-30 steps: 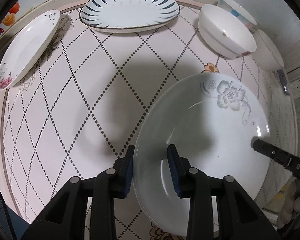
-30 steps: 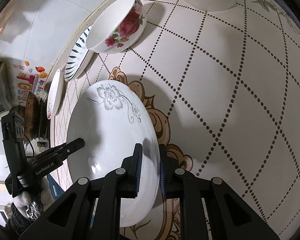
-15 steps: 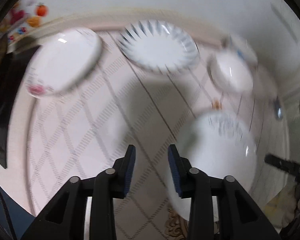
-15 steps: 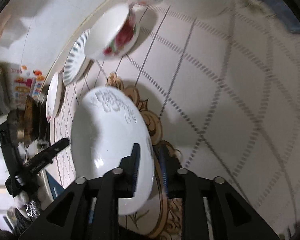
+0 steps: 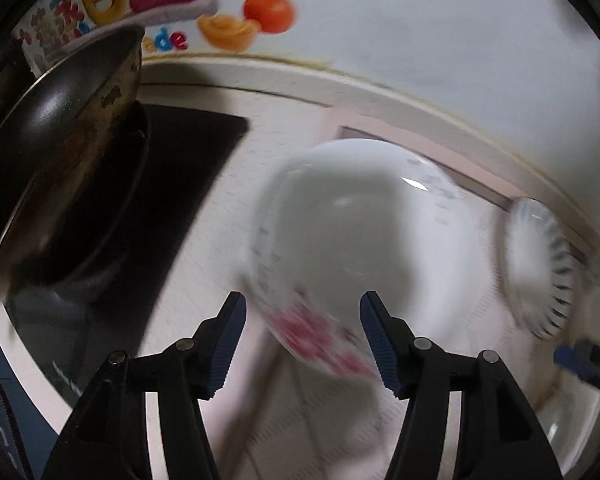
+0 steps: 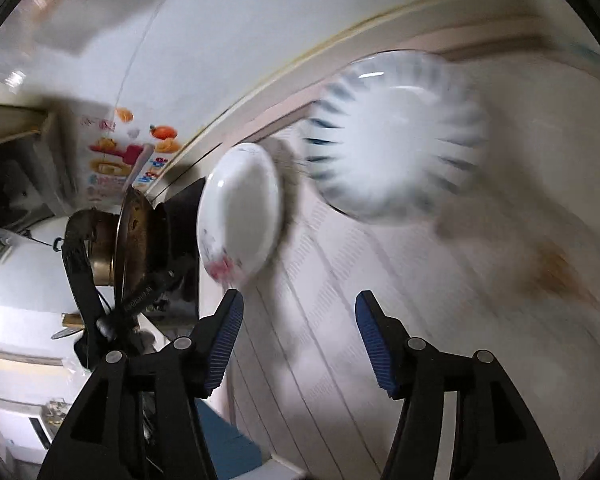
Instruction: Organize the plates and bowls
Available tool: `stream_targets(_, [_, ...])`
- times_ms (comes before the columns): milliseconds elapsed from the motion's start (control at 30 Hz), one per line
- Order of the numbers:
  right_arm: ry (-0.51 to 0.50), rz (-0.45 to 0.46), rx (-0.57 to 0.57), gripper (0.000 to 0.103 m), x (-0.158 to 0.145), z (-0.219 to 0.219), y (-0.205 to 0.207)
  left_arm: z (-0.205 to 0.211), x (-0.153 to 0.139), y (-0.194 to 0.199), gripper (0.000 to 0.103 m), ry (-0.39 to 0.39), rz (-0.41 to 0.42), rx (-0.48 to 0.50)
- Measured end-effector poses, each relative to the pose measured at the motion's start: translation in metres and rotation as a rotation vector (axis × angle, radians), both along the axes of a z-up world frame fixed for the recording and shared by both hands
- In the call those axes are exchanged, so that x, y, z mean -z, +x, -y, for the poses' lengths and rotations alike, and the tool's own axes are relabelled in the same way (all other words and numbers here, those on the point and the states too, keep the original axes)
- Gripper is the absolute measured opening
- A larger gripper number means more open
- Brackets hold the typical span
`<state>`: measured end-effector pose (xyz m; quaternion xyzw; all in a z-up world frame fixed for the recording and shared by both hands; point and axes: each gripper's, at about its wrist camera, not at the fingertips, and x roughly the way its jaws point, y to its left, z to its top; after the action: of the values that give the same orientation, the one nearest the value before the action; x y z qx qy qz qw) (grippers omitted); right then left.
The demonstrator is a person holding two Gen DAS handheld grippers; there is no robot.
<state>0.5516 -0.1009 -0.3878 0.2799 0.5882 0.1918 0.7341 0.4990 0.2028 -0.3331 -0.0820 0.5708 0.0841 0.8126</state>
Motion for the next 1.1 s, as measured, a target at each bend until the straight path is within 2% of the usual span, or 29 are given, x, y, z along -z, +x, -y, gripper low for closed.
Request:
stream_targets(167, [-0.077, -0.014, -0.037, 0.061, 0.035, -0.061, 0.074, -0.018, 0.027, 0.027, 0.057, 0.002, -0.047, 0.018])
stream_targets(267, [-0.112, -0.013, -0.05, 0.054, 0.045, -0.077, 0.099, -0.025, 0.04, 0.038, 0.057, -0.028, -0.063, 0.035])
stream_targets(300, [-0.129, -0.016, -0.053, 0.048, 0.049, -0.082, 0.107, -0.026, 0.042, 0.04, 0.057, -0.038, -0.066, 0.036])
stream_targets(333, [-0.14, -0.021, -0.055, 0.046, 0.053, -0.086, 0.113, -0.028, 0.045, 0.042, 0.052, -0.053, -0.065, 0.038])
stream_targets(367, [-0.148, -0.029, -0.058, 0.038, 0.058, -0.087, 0.117, -0.029, 0.047, 0.043, 0.048, -0.061, -0.064, 0.04])
stream_targets(400, [-0.154, -0.035, -0.063, 0.027, 0.064, -0.089, 0.122, -0.03, 0.05, 0.045, 0.038, -0.068, -0.066, 0.045])
stream_targets(500, [-0.175, -0.033, -0.076, 0.013, 0.073, -0.093, 0.126, -0.033, 0.052, 0.045, 0.031, -0.046, -0.051, 0.042])
stream_targets(600, [-0.186, -0.011, -0.085, 0.012, 0.074, -0.093, 0.125, -0.038, 0.05, 0.042, 0.025, -0.044, -0.042, 0.048])
stream_targets(800, [-0.205, 0.019, -0.103, 0.012, 0.072, -0.092, 0.119, -0.034, 0.043, 0.032, 0.024, -0.037, -0.025, 0.057])
stream_targets(1100, [-0.174, 0.059, -0.108, 0.012, 0.042, -0.055, 0.081, -0.007, -0.003, 0.0, 0.024, -0.057, 0.032, 0.09])
